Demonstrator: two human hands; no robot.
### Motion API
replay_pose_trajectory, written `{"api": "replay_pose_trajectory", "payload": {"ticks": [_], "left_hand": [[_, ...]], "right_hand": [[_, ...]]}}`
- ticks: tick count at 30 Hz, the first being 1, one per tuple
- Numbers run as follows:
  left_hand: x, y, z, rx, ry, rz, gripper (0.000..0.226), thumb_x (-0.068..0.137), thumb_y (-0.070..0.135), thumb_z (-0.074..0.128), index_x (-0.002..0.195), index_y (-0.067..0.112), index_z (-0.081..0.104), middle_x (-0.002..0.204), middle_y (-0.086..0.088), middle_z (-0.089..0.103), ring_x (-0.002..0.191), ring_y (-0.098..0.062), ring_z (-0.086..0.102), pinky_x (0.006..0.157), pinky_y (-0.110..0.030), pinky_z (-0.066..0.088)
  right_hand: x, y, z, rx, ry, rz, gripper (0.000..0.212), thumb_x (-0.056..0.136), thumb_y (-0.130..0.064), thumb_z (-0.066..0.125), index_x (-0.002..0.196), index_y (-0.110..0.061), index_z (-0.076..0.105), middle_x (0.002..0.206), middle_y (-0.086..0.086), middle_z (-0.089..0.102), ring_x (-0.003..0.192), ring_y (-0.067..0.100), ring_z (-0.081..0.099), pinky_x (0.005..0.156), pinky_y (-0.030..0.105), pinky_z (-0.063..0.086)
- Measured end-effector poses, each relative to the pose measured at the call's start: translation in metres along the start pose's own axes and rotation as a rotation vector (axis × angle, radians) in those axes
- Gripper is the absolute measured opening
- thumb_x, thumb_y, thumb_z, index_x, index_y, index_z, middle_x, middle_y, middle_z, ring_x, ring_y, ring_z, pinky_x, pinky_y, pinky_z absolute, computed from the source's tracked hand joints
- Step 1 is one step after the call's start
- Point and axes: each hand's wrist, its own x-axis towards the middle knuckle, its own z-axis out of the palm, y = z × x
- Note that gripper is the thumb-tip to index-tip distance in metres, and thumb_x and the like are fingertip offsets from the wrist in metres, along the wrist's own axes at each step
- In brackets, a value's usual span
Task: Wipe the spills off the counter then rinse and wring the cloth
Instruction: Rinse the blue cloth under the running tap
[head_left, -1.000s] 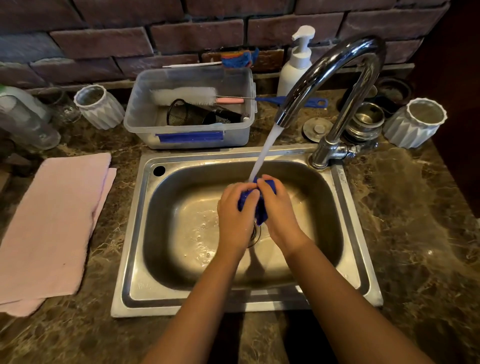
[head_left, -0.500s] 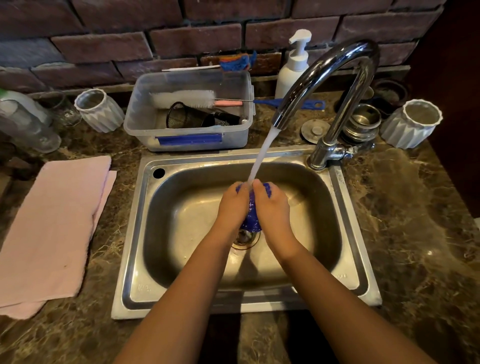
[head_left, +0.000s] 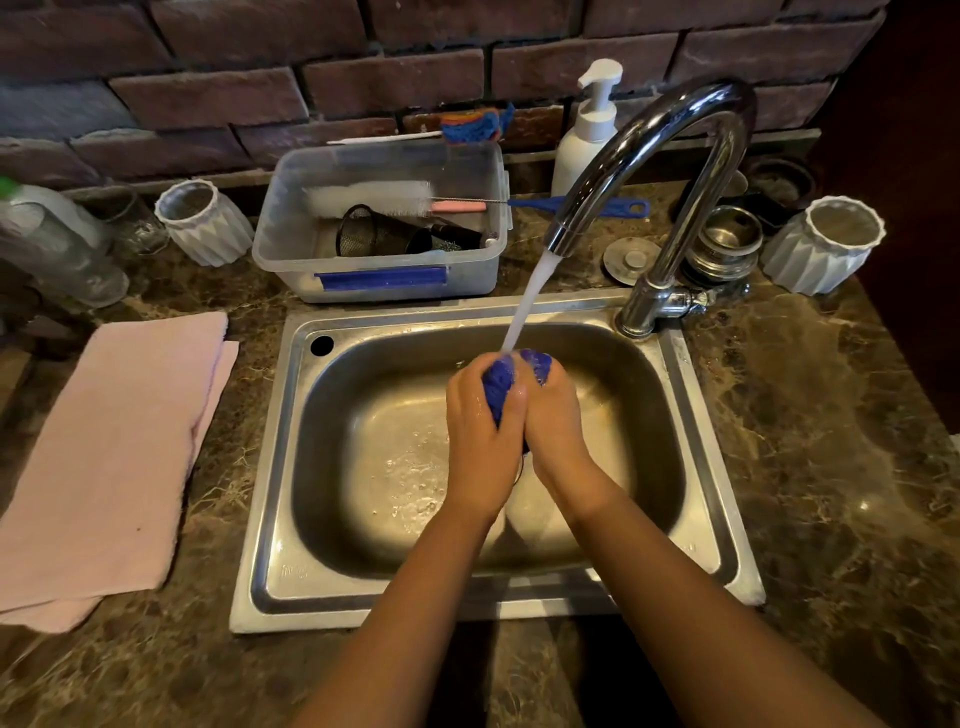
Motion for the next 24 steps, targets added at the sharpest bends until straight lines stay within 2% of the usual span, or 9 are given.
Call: {"api": "replay_pose_trajectory", "payload": {"ticks": [2,5,9,12,14,15,17,20,24], "left_hand": [[0.007,0.003,0.000,0.041,0.076,-0.001,0.021,0.097,0.026,0.044,0.117,0.024,0.046,0.114,0.001,0.051,0.095,-0.005,0.054,0.076,-0.010,0.046],[0.021,0.006,-0.007,0.110,0.024,-0.015,0.015,0.099,0.028,0.038,0.100,0.019,0.049,0.088,-0.002,0.059,0.078,-0.014,0.058,0.067,-0.026,0.048],[0.036,0.004,-0.008,0.112,-0.120,-0.256,0.024,0.100,0.028,0.036,0.109,0.014,0.053,0.105,-0.007,0.062,0.095,-0.019,0.059,0.081,-0.030,0.049],[0.039,0.001,-0.011,-0.104,-0.116,-0.541,0.020,0.097,0.025,0.042,0.104,0.013,0.057,0.106,-0.012,0.063,0.091,-0.021,0.061,0.076,-0.030,0.050],[0.038,-0.001,-0.021,-0.319,-0.103,-0.690,0.014,0.096,0.021,0.046,0.104,0.015,0.056,0.102,-0.011,0.063,0.087,-0.022,0.063,0.074,-0.034,0.052],[0.037,0.000,-0.026,-0.409,-0.112,-0.728,0.017,0.096,0.018,0.046,0.111,0.017,0.053,0.103,-0.009,0.061,0.087,-0.023,0.063,0.072,-0.035,0.054],[0.036,0.000,-0.035,-0.523,-0.169,-0.728,0.030,0.097,0.012,0.043,0.124,0.026,0.047,0.109,-0.006,0.057,0.093,-0.025,0.062,0.067,-0.035,0.057],[0.031,0.004,-0.046,-0.560,-0.318,-0.598,0.037,0.097,0.005,0.039,0.122,0.028,0.053,0.125,-0.007,0.050,0.109,-0.029,0.058,0.079,-0.038,0.058],[0.030,-0.002,-0.064,-0.389,-0.562,-0.316,0.068,0.077,-0.009,0.059,0.126,0.037,0.046,0.134,-0.002,0.041,0.121,-0.026,0.051,0.090,-0.040,0.054]], "right_hand": [[-0.004,-0.003,0.002,-0.031,0.023,-0.058,0.020,0.095,-0.037,0.045,0.089,-0.024,0.060,0.079,-0.004,0.065,0.077,0.013,0.062,0.066,0.019,0.049],[-0.009,-0.007,-0.003,-0.088,0.052,-0.149,0.022,0.095,-0.038,0.045,0.080,-0.026,0.057,0.070,-0.009,0.061,0.066,0.006,0.058,0.057,0.010,0.044],[-0.012,-0.007,-0.010,-0.195,-0.004,-0.266,0.014,0.094,-0.032,0.047,0.090,-0.023,0.057,0.075,-0.010,0.059,0.070,0.005,0.059,0.066,0.014,0.047],[-0.013,0.000,-0.016,-0.180,-0.051,-0.292,0.013,0.094,-0.027,0.050,0.081,-0.028,0.052,0.075,-0.012,0.059,0.073,0.007,0.061,0.066,0.016,0.049],[-0.011,0.006,-0.024,-0.102,-0.040,-0.259,0.004,0.093,-0.024,0.052,0.094,-0.027,0.050,0.085,-0.009,0.059,0.081,0.011,0.063,0.069,0.021,0.053],[-0.009,0.009,-0.030,-0.033,-0.033,-0.218,0.016,0.091,-0.022,0.055,0.104,-0.027,0.047,0.093,-0.006,0.059,0.086,0.014,0.064,0.071,0.026,0.056],[-0.005,0.009,-0.039,0.117,-0.076,-0.084,0.033,0.090,-0.019,0.057,0.116,-0.031,0.040,0.108,0.004,0.058,0.091,0.019,0.065,0.070,0.032,0.059],[0.001,0.002,-0.047,0.152,-0.191,0.028,0.035,0.092,-0.017,0.054,0.122,-0.030,0.043,0.125,0.010,0.051,0.100,0.025,0.064,0.072,0.037,0.060],[0.009,-0.007,-0.053,0.379,-0.292,0.171,0.037,0.094,-0.010,0.049,0.124,-0.030,0.043,0.125,0.012,0.053,0.101,0.029,0.065,0.074,0.038,0.060]]}}
